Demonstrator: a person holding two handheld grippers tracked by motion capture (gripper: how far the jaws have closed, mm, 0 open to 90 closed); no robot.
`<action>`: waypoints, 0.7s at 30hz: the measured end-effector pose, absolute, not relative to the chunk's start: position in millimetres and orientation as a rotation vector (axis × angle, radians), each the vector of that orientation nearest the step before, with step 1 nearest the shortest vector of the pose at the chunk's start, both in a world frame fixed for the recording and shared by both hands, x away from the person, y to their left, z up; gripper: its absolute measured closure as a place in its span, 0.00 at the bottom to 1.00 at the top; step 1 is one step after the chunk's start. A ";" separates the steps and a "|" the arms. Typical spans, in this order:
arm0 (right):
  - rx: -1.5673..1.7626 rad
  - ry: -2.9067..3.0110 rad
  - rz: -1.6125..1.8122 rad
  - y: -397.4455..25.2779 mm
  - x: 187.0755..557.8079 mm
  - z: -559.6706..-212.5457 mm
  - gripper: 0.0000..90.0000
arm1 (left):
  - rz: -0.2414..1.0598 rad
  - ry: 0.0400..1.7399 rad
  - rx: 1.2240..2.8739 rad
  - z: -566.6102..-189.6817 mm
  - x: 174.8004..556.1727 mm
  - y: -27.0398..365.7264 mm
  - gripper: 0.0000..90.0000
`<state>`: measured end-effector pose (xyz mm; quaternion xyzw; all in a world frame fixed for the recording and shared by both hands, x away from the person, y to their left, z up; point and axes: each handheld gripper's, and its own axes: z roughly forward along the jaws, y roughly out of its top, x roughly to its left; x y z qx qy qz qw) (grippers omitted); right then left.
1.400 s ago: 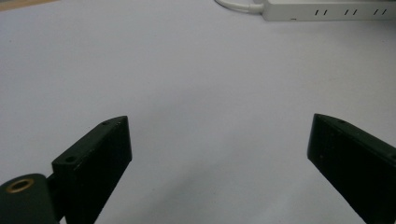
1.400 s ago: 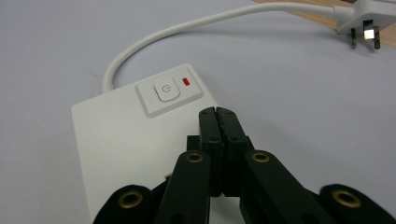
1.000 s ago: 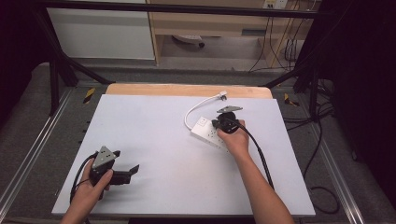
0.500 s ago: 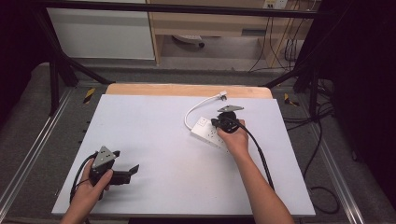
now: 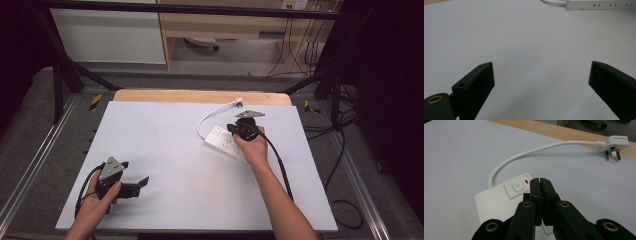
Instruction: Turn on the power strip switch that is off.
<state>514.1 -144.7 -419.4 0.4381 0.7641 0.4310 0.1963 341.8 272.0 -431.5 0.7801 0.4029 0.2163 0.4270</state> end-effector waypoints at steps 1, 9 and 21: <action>1.227 2.140 1.207 -144.7 514.1 -419.4 0.99 | 0.540 1.007 1.949 -431.5 341.8 272.0 0.07; 1.235 2.129 1.228 -146.8 512.3 -414.8 0.94 | 0.536 1.007 1.949 -432.0 341.8 271.8 0.07; 1.222 2.123 1.244 -152.5 507.6 -403.7 0.86 | 0.536 1.011 1.953 -432.8 341.6 271.8 0.07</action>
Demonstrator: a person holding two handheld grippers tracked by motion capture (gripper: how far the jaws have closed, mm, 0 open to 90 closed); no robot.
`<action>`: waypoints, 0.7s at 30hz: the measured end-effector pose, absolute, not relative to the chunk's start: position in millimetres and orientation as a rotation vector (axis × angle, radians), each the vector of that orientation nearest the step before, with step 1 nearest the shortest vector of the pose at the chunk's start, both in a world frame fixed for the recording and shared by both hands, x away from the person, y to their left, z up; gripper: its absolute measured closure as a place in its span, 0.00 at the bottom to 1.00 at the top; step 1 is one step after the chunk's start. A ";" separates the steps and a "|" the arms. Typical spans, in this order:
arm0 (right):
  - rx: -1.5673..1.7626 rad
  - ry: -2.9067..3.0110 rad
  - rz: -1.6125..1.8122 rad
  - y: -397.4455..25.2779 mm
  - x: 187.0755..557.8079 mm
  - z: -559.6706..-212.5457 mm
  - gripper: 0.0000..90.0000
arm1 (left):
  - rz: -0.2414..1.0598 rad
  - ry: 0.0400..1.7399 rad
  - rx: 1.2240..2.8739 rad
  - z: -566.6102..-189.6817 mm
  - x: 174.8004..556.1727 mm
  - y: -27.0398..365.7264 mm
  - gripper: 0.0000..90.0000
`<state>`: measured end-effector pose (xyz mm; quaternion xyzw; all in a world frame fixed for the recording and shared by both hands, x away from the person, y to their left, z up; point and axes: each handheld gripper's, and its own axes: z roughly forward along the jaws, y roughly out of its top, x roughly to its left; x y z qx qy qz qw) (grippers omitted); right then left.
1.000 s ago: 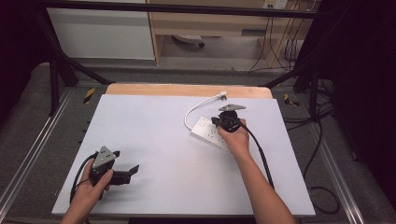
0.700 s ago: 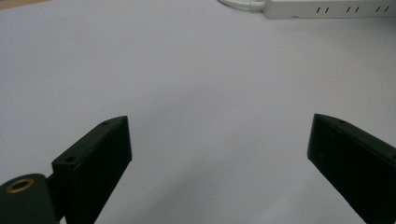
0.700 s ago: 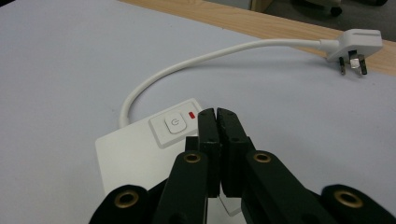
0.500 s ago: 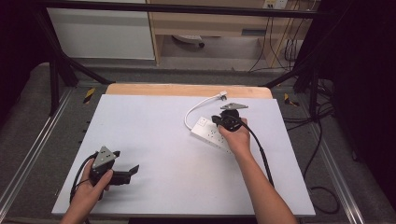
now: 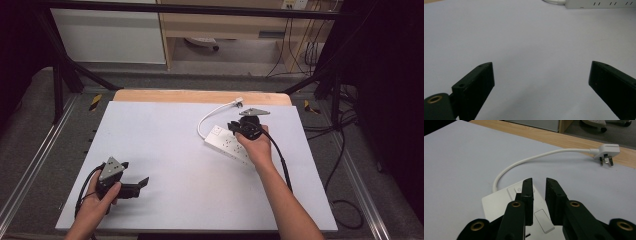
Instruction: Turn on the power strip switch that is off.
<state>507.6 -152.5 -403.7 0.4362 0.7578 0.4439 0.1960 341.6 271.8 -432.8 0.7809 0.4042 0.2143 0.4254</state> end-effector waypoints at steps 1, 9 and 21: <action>1.218 2.120 1.244 -153.5 506.9 -402.5 0.83 | 0.536 1.011 1.954 -432.8 341.5 272.0 0.07; 1.234 2.111 1.260 -156.7 505.5 -398.0 0.66 | 0.537 1.011 1.957 -433.1 341.5 272.3 0.07; 1.271 2.113 1.246 -164.1 505.4 -391.6 0.25 | 0.537 1.011 1.957 -432.8 341.3 271.9 0.07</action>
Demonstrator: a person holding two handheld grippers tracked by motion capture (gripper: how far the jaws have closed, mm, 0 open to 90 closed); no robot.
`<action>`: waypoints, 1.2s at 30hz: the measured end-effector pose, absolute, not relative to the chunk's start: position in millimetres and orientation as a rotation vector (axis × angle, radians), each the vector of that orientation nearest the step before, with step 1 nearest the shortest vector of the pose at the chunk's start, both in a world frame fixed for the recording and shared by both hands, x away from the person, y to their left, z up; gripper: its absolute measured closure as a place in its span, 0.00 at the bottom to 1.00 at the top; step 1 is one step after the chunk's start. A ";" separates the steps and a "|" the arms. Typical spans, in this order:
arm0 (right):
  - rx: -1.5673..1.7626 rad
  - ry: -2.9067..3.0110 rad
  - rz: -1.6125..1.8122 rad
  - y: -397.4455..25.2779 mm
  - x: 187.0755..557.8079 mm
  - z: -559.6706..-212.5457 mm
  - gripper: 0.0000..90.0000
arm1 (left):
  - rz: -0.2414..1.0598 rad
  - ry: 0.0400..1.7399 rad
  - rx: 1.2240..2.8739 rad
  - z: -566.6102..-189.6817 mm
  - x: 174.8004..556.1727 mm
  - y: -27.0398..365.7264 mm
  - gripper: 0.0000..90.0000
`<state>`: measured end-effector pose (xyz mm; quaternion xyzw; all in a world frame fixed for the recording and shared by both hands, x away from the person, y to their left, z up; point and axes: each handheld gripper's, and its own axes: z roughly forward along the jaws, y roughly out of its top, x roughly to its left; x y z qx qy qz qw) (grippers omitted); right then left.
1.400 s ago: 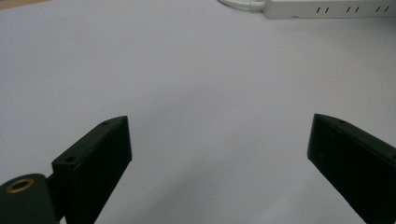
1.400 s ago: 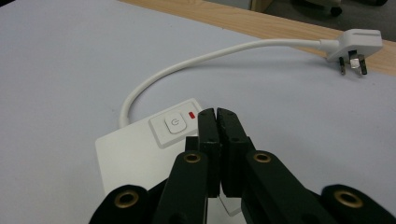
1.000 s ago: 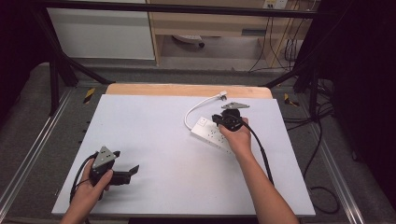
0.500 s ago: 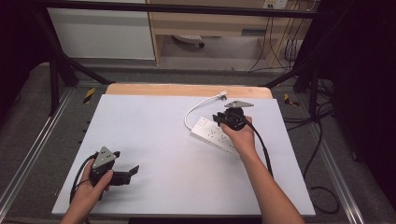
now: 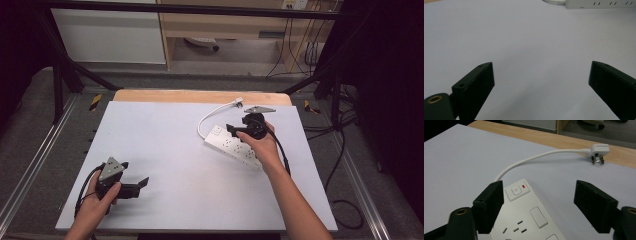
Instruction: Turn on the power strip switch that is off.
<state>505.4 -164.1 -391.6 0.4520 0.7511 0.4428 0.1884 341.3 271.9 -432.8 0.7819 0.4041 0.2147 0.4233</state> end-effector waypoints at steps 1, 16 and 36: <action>1.280 2.113 1.243 -165.4 504.7 -390.4 0.20 | 0.538 1.011 1.959 -432.9 341.3 271.9 0.07; 1.224 2.035 1.318 -176.5 492.1 -367.4 0.07 | 0.538 1.016 1.947 -432.2 340.7 273.4 0.07; 1.144 1.943 1.395 -202.0 463.0 -334.5 0.08 | 0.543 1.023 1.892 -425.4 331.8 277.7 0.07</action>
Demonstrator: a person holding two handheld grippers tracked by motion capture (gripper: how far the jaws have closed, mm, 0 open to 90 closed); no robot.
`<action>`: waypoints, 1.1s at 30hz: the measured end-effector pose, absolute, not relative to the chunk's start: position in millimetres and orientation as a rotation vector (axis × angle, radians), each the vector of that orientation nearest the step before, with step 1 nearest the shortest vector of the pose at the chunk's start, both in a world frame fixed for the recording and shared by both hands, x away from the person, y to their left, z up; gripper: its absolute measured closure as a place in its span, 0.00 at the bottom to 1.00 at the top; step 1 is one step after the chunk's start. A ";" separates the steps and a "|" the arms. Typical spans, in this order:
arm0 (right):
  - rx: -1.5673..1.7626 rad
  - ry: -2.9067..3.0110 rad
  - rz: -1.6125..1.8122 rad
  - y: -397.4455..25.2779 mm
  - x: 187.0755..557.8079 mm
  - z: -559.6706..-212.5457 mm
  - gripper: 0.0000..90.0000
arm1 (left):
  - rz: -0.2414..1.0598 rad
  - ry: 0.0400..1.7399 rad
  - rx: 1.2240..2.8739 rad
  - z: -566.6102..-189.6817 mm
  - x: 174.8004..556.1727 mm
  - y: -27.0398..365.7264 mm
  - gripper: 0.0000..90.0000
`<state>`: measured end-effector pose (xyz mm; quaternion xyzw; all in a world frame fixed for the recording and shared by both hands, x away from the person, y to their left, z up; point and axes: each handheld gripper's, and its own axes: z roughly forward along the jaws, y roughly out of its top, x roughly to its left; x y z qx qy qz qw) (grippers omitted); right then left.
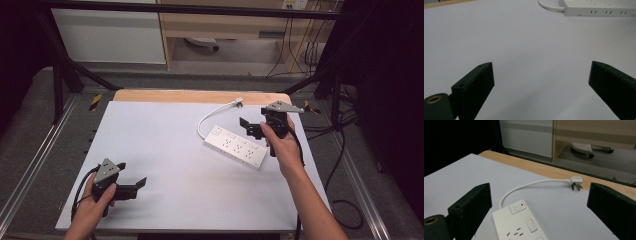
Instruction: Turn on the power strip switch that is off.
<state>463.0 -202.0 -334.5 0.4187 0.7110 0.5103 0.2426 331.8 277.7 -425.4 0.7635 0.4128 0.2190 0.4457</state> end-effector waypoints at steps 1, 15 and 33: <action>1.138 1.941 1.398 -203.2 461.1 -333.2 0.08 | 0.541 1.025 1.891 -425.4 331.7 278.0 0.07; 1.087 1.878 1.484 -226.3 436.0 -324.5 0.11 | 0.541 1.032 1.873 -423.0 329.1 280.6 0.07; 1.061 1.845 1.472 -261.8 397.1 -326.3 0.08 | 0.536 1.039 1.876 -424.1 329.5 280.6 0.07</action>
